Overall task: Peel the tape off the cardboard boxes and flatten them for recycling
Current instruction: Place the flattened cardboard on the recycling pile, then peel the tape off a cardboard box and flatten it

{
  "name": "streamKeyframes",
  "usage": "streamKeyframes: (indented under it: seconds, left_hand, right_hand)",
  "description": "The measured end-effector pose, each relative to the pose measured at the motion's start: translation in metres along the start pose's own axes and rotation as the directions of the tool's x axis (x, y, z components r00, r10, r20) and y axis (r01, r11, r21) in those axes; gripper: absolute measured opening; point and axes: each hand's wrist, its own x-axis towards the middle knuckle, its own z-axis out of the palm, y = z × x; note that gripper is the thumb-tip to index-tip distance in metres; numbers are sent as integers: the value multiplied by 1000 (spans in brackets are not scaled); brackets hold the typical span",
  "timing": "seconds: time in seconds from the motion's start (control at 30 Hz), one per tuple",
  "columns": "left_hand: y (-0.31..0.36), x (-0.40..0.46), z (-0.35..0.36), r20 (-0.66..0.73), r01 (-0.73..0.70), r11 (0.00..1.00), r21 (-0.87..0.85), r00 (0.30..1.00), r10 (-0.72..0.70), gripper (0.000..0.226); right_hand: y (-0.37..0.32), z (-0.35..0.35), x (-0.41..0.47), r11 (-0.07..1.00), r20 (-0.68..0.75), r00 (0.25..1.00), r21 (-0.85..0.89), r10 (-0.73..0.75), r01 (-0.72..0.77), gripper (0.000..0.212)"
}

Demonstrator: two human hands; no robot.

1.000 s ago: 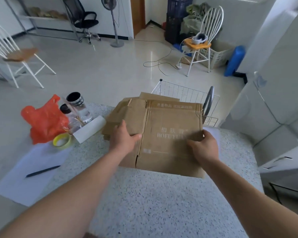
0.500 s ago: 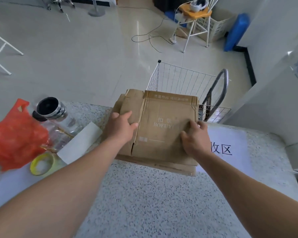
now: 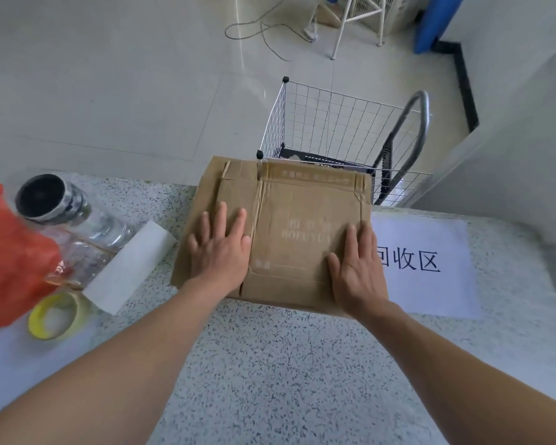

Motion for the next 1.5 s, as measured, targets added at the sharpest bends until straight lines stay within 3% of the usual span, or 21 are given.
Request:
streamKeyframes:
  seconds: [0.23, 0.53, 0.83, 1.23, 1.33, 1.5]
  left_hand:
    - [18, -7, -25, -96, -110, 991, -74, 990, 103, 54]
    - [43, -32, -51, -115, -211, 975, -63, 972, 203, 54]
    - [98, -74, -66, -145, -411, 911, 24, 900, 410, 56]
    - [303, -228, -42, -54, -653, 746, 130, 747, 663, 52]
    - [374, -285, -24, -27, -713, 689, 132, 692, 721, 50]
    - [493, -377, 0, -26, -806, 580, 115, 582, 813, 53]
  right_hand:
    - [-8, -27, -12, 999, -7, 1000, 42, 2, -2, 70]
    - [-22, -67, -19, 998, -57, 997, 16, -51, 52, 67]
    - [4, -102, -62, 996, -82, 993, 32, -85, 88, 63]
    - [197, -183, -220, 995, -212, 973, 10, 95, -95, 49]
    - [271, -209, -282, 985, -280, 945, -7, 166, -175, 32]
    - [386, -254, -385, 927, -344, 864, 61, 367, -369, 33]
